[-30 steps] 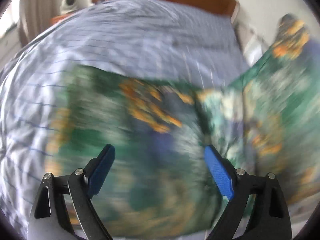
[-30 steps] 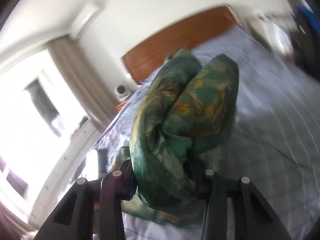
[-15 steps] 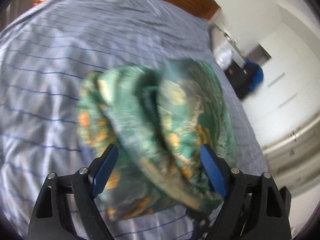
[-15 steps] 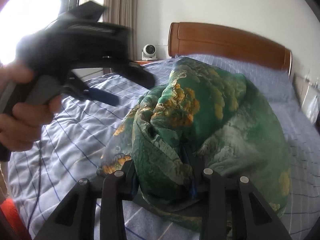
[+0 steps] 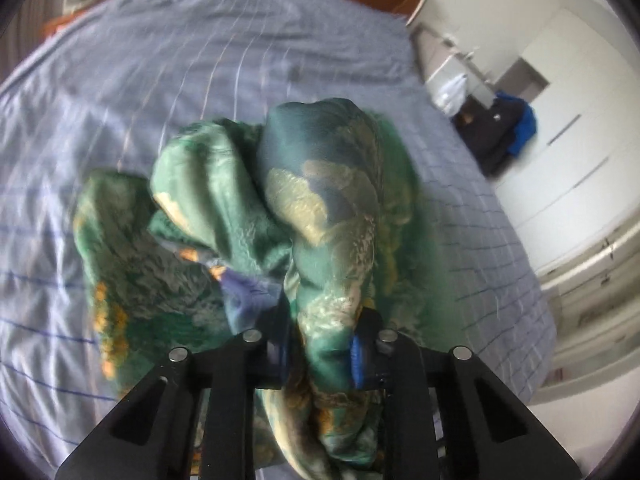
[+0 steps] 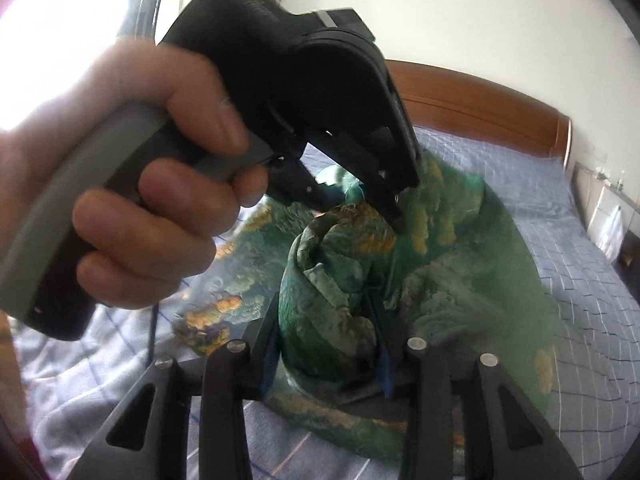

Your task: Fold large clothes

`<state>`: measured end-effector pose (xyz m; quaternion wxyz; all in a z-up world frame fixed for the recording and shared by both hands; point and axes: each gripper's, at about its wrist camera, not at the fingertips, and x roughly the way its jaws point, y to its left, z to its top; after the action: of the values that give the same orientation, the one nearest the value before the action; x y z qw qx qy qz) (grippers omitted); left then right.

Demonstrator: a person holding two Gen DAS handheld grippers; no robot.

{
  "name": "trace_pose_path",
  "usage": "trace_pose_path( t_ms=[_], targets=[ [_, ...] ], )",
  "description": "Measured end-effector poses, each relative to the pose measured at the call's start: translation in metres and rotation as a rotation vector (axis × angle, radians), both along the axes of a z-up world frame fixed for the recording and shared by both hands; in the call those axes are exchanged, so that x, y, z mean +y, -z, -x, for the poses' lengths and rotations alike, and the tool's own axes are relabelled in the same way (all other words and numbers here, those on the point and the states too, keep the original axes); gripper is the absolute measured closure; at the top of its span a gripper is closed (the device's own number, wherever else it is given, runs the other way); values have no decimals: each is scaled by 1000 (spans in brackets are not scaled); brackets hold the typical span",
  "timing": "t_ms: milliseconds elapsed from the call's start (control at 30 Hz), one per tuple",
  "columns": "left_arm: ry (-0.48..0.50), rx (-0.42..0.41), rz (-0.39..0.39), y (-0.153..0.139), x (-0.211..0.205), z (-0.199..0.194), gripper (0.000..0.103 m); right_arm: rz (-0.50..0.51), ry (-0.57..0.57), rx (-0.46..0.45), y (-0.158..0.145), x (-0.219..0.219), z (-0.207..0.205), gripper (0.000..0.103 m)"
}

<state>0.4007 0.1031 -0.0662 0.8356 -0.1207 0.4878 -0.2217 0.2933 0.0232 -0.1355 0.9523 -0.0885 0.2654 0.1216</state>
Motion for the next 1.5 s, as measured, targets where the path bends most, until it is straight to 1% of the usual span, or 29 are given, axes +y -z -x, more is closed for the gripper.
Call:
trace_pose_path(
  t_ms=[33, 100, 133, 200, 267, 333, 433, 467, 500, 533, 567, 600, 700, 733, 800, 833, 967, 1000, 1067, 1100, 1133, 1167, 1200, 1233, 1267, 1367, 1400, 1467, 1500],
  targets=[
    [11, -18, 9, -7, 9, 3, 82, -60, -36, 9, -10, -10, 8, 43],
    [1, -33, 9, -13, 29, 5, 83, -182, -100, 45, -31, -28, 23, 28],
    [-18, -34, 3, -12, 44, 3, 83, -244, -111, 47, -43, -41, 30, 27],
    [-66, -9, 16, 0, 70, -5, 83, -317, -97, 39, -61, -66, 35, 28],
    [-112, 25, 34, 18, 92, -11, 82, -343, -38, 49, -74, -90, 25, 29],
    [-153, 48, 60, 36, 108, -11, 82, -321, 9, 72, -72, -113, 3, 44],
    [-173, 57, 91, 52, 114, -6, 81, -295, 5, 168, -55, -122, -40, 53],
    [-174, 54, 89, 55, 114, -4, 80, -284, -7, 200, -46, -120, -52, 53],
    [-178, 49, 65, 58, 113, -2, 80, -261, -25, 251, -36, -122, -71, 54],
    [-175, 48, 44, 64, 113, 1, 79, -244, -41, 305, -17, -120, -77, 53],
    [-175, 52, 51, 71, 116, 2, 79, -236, -32, 335, -5, -118, -80, 53],
    [-186, 59, 79, 79, 118, 6, 78, -250, -11, 370, 7, -118, -82, 53],
    [-207, 63, 145, 95, 126, 12, 76, -282, 11, 394, 20, -121, -77, 53],
    [-226, 66, 173, 100, 129, 14, 76, -268, 13, 391, 20, -122, -79, 53],
    [-249, 63, 194, 105, 130, 14, 75, -243, 16, 378, 27, -121, -79, 53],
    [-255, 61, 192, 107, 130, 14, 74, -228, 19, 375, 23, -119, -84, 53],
    [-273, 39, 115, 107, 119, 14, 67, -194, 26, 365, 19, -111, -81, 53],
    [-282, 38, 82, 104, 116, 14, 63, -187, 28, 363, 18, -110, -82, 52],
    [-294, 28, 38, 97, 112, 15, 49, -170, 39, 354, 15, -110, -83, 49],
    [-303, 13, 9, 91, 110, 19, 37, -157, 45, 344, 14, -109, -80, 37],
    [-309, 0, -5, 82, 107, 23, 30, -135, 65, 327, 7, -107, -74, 17],
    [-318, -8, -18, 73, 106, 28, 25, -125, 87, 326, -1, -107, -70, 10],
    [-329, -13, -32, 68, 107, 33, 15, -135, 96, 330, -7, -109, -66, 8],
    [-343, -28, -44, 58, 108, 40, 12, -168, 95, 326, -18, -112, -58, 8],
    [-346, -42, -45, 48, 110, 49, 12, -189, 95, 313, -27, -116, -51, 8],
    [-360, -67, -81, 28, 115, 69, 12, -189, 129, 265, -52, -128, -25, 7],
    [-368, -83, -109, 20, 116, 79, 10, -185, 139, 261, -56, -131, -19, 7],
    [-387, -124, -195, 7, 113, 102, 6, -179, 163, 256, -61, -141, -2, 7],
    [-401, -154, -267, 1, 107, 118, 4, -174, 173, 258, -61, -145, 6, 6]
  ],
)
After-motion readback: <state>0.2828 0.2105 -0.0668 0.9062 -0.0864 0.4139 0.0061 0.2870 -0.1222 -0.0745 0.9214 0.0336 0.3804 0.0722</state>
